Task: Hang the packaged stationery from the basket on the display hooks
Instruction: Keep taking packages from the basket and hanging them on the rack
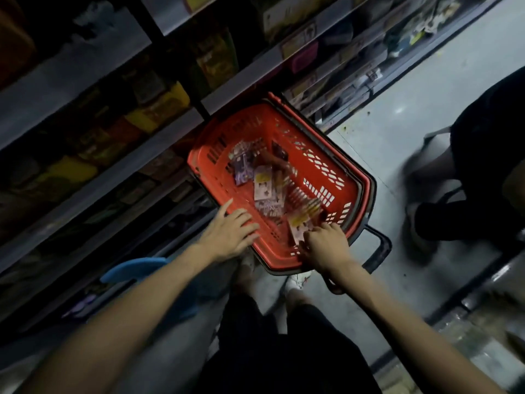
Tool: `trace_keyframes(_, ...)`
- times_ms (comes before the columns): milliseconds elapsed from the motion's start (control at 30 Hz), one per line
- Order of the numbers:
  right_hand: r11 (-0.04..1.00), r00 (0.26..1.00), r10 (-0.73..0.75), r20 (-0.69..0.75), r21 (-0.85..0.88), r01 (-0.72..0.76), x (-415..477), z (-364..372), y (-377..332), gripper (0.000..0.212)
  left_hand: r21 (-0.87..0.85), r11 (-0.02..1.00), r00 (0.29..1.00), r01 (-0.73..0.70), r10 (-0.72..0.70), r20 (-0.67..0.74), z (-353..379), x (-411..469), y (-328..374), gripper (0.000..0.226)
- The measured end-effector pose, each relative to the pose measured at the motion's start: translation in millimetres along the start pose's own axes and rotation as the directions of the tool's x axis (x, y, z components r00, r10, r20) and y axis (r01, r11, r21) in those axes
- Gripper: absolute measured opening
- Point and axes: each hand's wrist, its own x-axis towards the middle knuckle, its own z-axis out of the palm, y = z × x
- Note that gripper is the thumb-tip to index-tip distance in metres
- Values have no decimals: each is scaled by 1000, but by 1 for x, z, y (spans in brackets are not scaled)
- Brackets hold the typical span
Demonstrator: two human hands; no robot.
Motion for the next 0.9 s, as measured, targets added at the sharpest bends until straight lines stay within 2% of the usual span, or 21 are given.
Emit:
trace_keyframes(100,989,990,130,57,58,-134,36,-4,-16,30,11,998,997,-62,62,42,-4,26,-36,71)
trace_keyframes(233,921,911,304,279,156,-356,103,17,-40,31,46,985,978,-166,159,135,-11,51,-48,62)
trace_keyframes(300,870,858,358,368,202,-449,130,32,-44,32,-27,991,977,-132,135,166,-14,62,-55,65)
trace_keyframes(367,821,813,417,406,215,-529,148,44,-43,36,-97,995,982,-34,51,181,-13,73,-61,58)
trace_keyframes(500,780,767,523,373,153,-607,167,78,-36,40,-144,983,981,111,-86,173,-1,84,-58,45)
trace_keyframes(633,742,734,595,328,129,-658,171,106,-33,70,-202,961,978,191,-169,120,6,85,-59,41)
trace_keyframes(700,743,746,610,269,135,-656,172,113,-31,78,-207,955,974,215,-193,119,5,85,-58,40)
trace_keyframes(767,709,727,645,235,171,-684,173,121,-26,80,-216,949,971,230,-208,121,5,85,-56,38)
trace_keyframes(833,645,706,659,260,288,-708,172,119,-25,67,-227,943,967,245,-222,124,4,85,-56,37)
trace_keyframes(900,468,671,676,303,526,-710,174,108,-24,36,-231,940,966,250,-228,119,2,85,-56,36)
